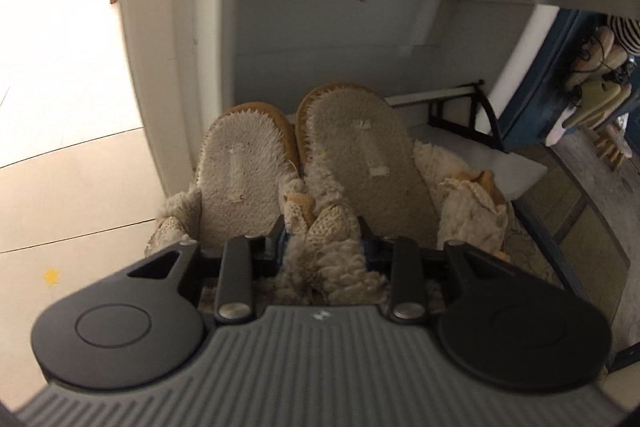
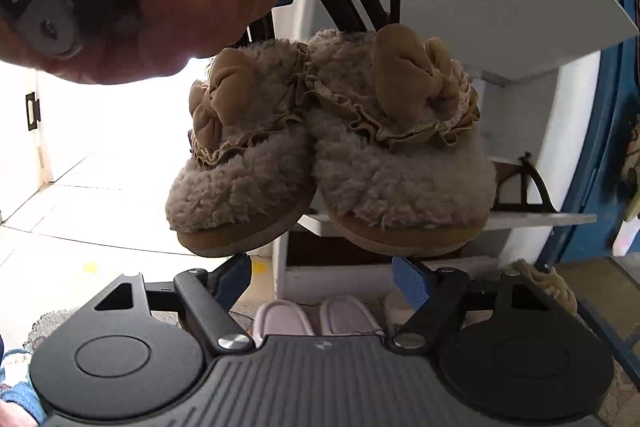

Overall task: Organize scattered shoes
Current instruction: 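Carry the fluffy grey slippers up into the cabinet's upper shelf with the left tool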

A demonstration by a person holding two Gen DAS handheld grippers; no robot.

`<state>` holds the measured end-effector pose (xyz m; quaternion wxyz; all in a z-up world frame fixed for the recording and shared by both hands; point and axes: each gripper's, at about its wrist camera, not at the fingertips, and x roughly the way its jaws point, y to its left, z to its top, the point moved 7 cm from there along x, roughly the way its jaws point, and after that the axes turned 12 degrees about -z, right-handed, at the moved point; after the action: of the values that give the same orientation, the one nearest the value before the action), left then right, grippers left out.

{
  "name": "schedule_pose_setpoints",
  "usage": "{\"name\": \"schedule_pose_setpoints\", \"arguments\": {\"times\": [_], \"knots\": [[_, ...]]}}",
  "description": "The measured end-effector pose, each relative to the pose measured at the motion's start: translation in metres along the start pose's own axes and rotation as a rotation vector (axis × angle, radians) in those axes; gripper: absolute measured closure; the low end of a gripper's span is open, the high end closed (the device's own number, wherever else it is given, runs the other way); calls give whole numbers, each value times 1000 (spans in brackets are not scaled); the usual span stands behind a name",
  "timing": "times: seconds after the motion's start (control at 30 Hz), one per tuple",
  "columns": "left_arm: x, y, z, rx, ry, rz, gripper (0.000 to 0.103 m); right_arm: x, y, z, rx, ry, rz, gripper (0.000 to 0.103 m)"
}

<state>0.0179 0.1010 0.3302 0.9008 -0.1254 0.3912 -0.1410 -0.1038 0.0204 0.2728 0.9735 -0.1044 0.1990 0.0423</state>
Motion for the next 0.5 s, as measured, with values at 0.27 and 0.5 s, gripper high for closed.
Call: {"name": "schedule_pose_setpoints", "arguments": {"times": [0.27,0.5], "knots": [[39,-38,11,10,47,-11,72,17,-42,2,38,42,-10,23],[65,-51,18,-23,73,-50,72,25,-67,5,68,86,-6,22]]}}
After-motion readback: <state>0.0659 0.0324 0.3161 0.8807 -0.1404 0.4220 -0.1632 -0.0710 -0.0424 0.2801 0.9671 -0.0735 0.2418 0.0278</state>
